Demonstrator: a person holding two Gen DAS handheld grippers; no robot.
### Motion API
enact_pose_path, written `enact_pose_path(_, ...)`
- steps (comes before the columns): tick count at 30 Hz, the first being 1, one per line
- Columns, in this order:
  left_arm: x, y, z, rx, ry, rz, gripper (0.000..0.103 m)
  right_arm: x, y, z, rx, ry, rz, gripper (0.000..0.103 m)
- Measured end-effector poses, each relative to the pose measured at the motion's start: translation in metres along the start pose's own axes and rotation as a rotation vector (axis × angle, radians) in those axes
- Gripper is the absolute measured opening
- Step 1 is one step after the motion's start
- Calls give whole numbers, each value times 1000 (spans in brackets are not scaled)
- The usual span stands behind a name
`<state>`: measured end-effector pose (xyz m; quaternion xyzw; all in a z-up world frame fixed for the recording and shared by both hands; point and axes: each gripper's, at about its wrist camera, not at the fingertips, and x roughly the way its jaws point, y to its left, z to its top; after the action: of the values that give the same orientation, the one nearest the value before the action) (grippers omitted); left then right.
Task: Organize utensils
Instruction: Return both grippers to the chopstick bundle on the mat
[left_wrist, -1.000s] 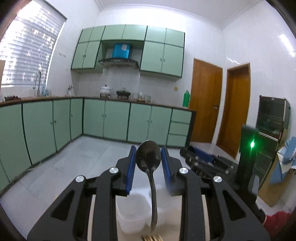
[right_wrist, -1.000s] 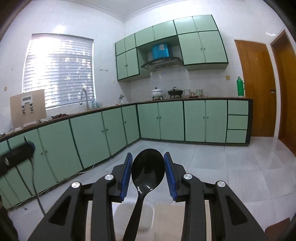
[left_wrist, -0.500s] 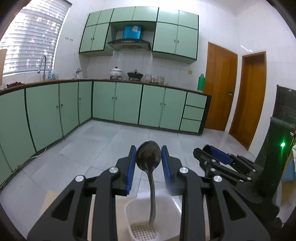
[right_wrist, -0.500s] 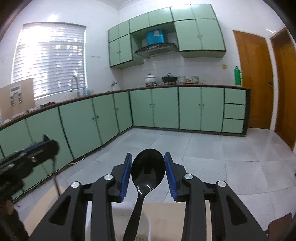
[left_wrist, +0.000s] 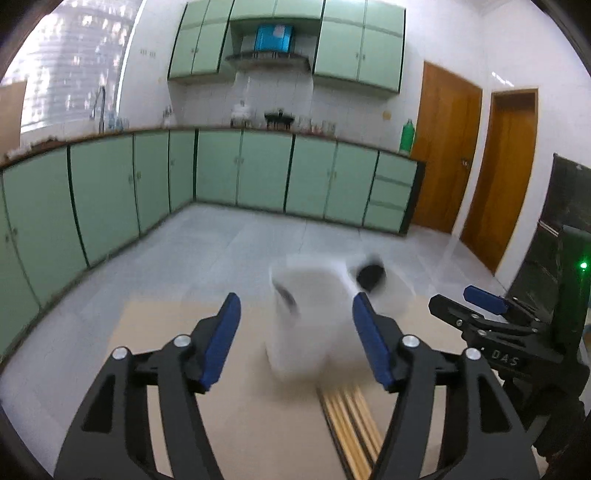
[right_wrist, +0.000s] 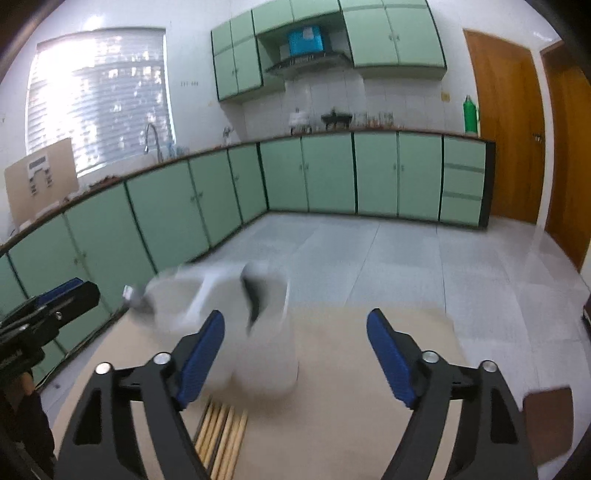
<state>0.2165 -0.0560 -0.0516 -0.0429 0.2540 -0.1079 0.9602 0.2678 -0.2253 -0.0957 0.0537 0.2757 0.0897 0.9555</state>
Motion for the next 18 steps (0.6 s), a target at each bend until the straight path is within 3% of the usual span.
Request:
enact_pose_path(7,-33,-4,-88,-9,211,37,74,-48,12,-88,43,169,-1,82)
enact_pose_path(12,-44,-1,-128,-7,310,81,78,-76,26,-138,25,242,-20,82)
enact_pose_path(18,-53,-5,-162,15,391,102,80,-91,41,-163,-37,285,-48,81)
